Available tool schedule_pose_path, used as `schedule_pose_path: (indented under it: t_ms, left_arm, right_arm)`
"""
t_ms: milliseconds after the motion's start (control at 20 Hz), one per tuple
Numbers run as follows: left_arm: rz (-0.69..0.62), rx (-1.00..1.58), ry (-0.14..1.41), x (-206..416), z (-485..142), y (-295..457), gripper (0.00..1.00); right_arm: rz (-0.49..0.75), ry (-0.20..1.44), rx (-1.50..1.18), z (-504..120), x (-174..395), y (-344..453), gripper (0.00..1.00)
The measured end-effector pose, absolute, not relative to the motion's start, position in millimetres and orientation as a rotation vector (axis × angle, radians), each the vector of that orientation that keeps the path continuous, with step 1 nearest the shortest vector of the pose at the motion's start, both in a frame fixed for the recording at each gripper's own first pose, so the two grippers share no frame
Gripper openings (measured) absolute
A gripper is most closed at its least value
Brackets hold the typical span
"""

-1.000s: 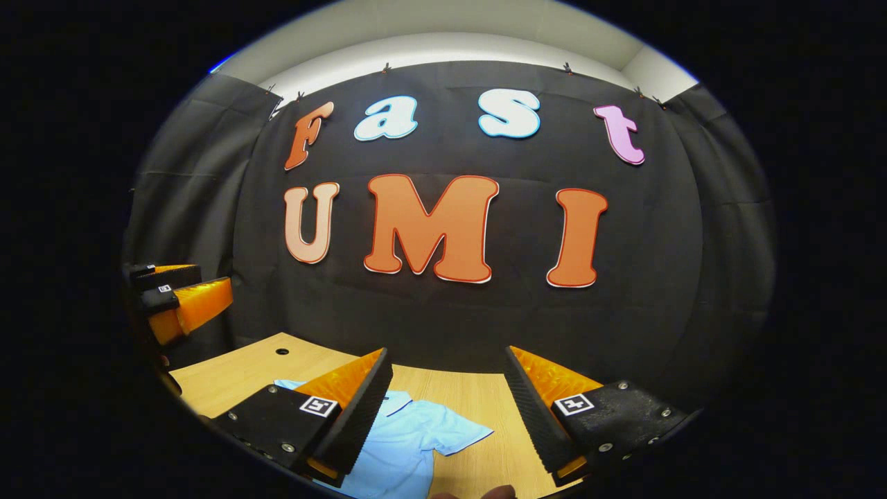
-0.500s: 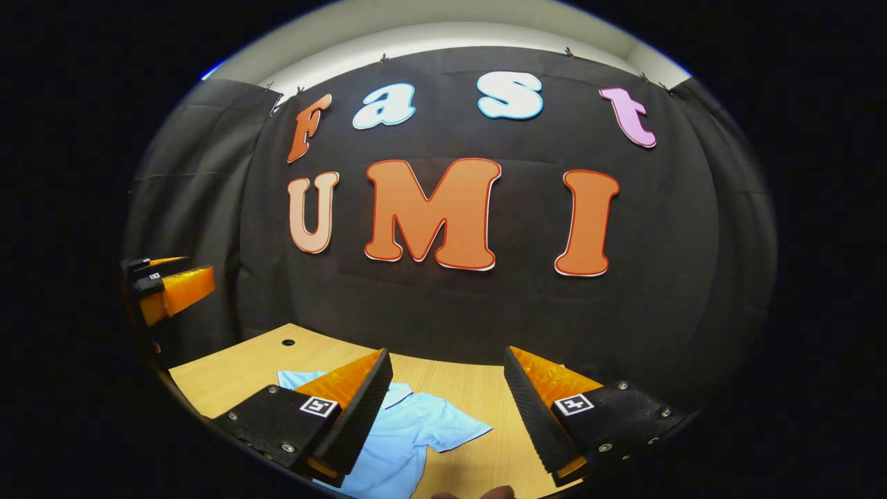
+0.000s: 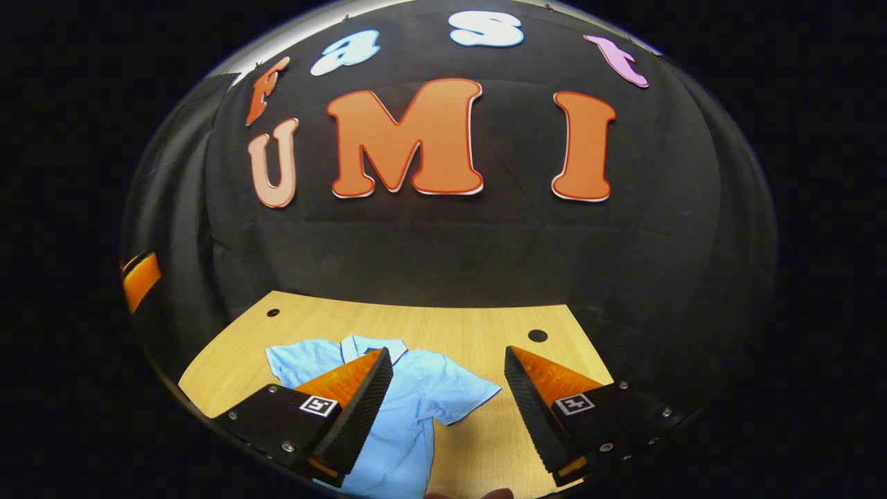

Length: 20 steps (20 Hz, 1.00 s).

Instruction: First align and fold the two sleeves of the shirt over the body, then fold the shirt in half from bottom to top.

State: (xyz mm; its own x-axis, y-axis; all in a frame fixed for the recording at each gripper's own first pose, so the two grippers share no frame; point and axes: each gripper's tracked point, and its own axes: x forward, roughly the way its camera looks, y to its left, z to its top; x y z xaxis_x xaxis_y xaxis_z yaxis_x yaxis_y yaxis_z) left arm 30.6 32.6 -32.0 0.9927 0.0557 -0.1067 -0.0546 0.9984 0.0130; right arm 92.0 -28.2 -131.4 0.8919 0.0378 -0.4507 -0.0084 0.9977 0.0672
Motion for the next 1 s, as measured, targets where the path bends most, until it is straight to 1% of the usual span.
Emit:
schedule_pose_path:
  t_ms: [200,300,450,700,800,850,900,1000]
  left_arm:
    - [0.077,0.029,0.141,47,-46,58,1.0]
    - [0.091,0.036,0.152,50,-51,70,1.0]
    - [0.112,0.021,0.184,54,-64,83,1.0]
    - [0.139,0.012,0.237,63,-86,98,1.0]
    - [0.148,0.013,0.251,65,-92,106,0.99]
    - [0.15,0.013,0.259,67,-95,110,1.0]
    - [0.154,0.011,0.268,67,-99,112,0.99]
    - [0.161,0.007,0.29,73,-107,117,1.0]
  right_arm:
    - [0.029,0.725,0.126,-187,98,-26,0.98]
    - [-0.005,0.814,0.156,-205,100,-30,0.98]
    - [-0.047,0.872,0.166,-228,113,-33,0.97]
    - [-0.075,0.98,0.208,-259,130,-31,0.95]
    - [-0.072,1.034,0.248,-274,136,-23,0.94]
    - [-0.079,1.058,0.266,-282,139,-22,0.92]
    - [-0.095,1.076,0.276,-290,144,-24,0.92]
    - [-0.12,1.105,0.267,-305,152,-28,0.9]
